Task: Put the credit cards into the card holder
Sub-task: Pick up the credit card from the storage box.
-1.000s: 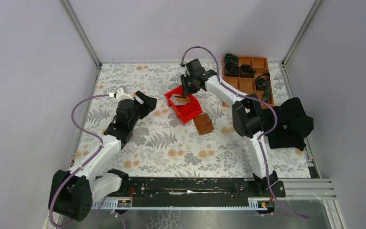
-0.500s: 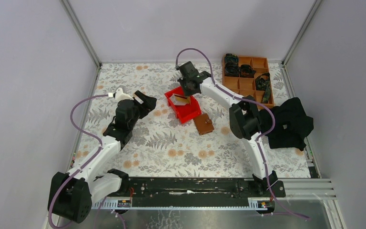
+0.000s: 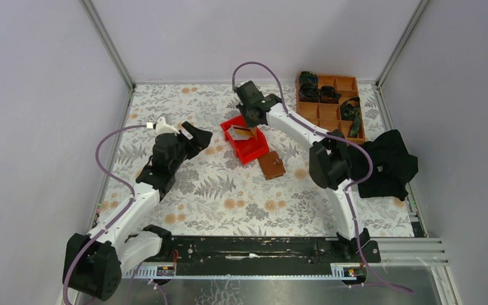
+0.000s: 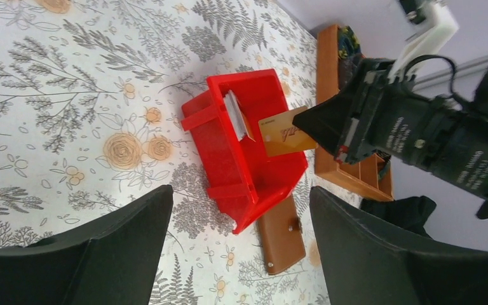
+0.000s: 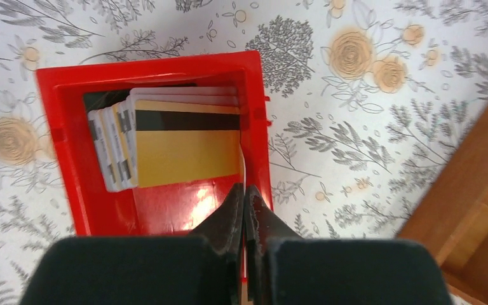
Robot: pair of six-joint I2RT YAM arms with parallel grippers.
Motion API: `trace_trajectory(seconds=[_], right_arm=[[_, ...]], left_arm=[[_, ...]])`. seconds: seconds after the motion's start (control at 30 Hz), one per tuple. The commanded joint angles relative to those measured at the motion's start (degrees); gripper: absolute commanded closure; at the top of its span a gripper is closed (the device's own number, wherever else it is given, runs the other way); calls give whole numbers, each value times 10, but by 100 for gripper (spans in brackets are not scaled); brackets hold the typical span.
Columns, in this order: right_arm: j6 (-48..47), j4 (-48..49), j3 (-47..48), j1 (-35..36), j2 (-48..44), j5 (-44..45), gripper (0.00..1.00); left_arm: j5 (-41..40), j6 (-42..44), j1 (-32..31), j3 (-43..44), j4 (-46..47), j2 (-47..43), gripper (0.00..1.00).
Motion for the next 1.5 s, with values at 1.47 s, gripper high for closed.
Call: trace_trajectory(seconds=[1.47], right_arm=[[167,29,-322,8,-423,-585,100]], left_arm=[[605,75,-12,3,77,-29,18]])
